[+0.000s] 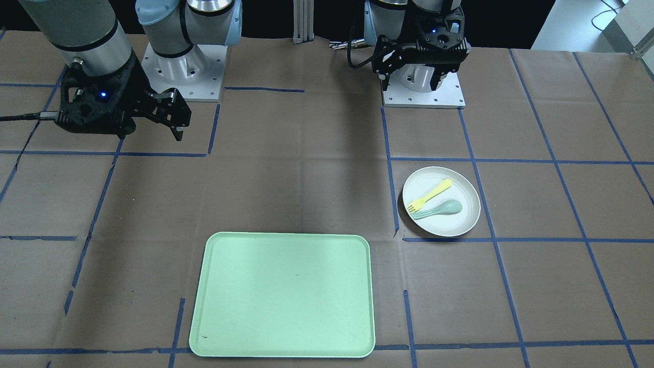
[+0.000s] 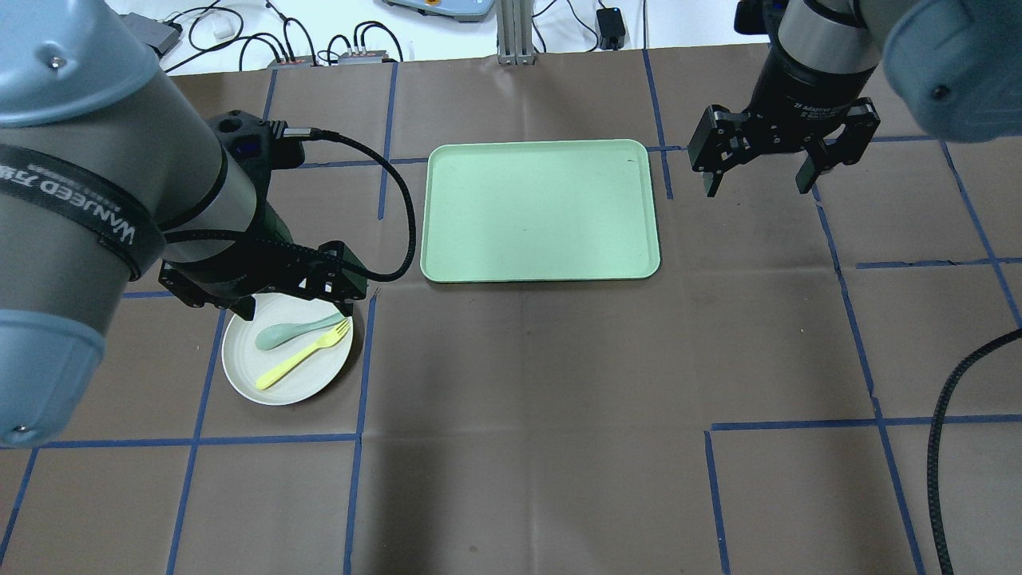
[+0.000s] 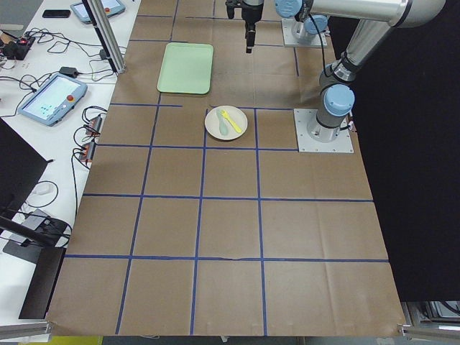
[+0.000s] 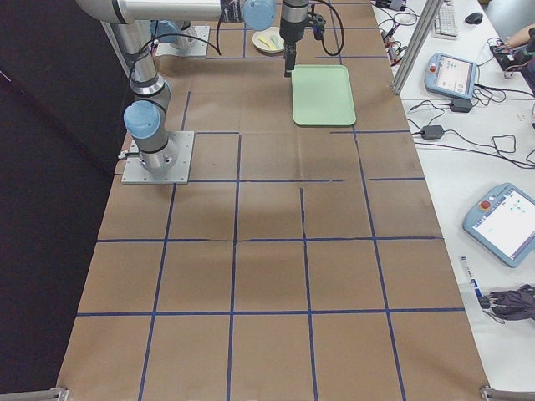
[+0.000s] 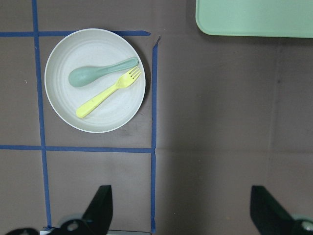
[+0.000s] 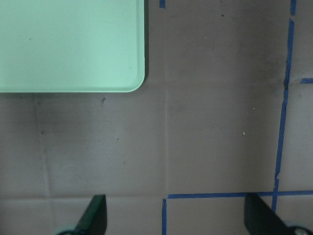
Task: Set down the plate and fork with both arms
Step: 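Lower the left gripper toward the rim of the white plate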
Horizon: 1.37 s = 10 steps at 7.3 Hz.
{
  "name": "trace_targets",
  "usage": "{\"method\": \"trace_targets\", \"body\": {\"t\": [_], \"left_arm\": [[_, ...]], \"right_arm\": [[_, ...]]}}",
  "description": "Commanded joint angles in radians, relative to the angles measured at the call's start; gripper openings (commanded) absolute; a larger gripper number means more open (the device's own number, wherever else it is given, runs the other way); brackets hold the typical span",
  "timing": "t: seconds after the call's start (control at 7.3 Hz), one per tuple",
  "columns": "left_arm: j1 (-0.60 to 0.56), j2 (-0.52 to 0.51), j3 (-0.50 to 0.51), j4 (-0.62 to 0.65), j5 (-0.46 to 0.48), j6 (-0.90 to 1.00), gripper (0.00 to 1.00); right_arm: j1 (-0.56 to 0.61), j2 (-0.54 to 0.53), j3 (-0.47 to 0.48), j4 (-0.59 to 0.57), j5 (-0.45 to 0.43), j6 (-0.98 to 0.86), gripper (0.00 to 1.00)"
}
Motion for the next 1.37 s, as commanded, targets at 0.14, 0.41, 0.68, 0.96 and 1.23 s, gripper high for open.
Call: {"method": "trace_targets", "body": {"t": [0.14,0.41,0.68,0.96,1.23], "left_arm": [[0.0,0.001,0.001,0.0,0.005,0.003,1.0],[0.006,0.001,-0.002,0.002,0.012,0.055,1.0],[0.017,-0.001,-0.002,0.023,0.018,0.165,1.0],[0.11,-0.033,-0.007,0.023,0.005,0.402,1.0],[0.179,-0.065,-0.074,0.128,0.005,0.549,1.0]], "right_arm": [[-0.003,-0.005,-0.002,0.003,0.003,0.01,1.0],[-0.002,-0.005,-0.002,0.003,0.005,0.01,1.0],[-0.002,-0.006,-0.002,0.005,0.003,0.01,1.0],[0.0,-0.026,0.017,0.003,0.003,0.015,1.0],[0.0,-0.031,0.022,0.003,0.005,0.017,1.0]]}}
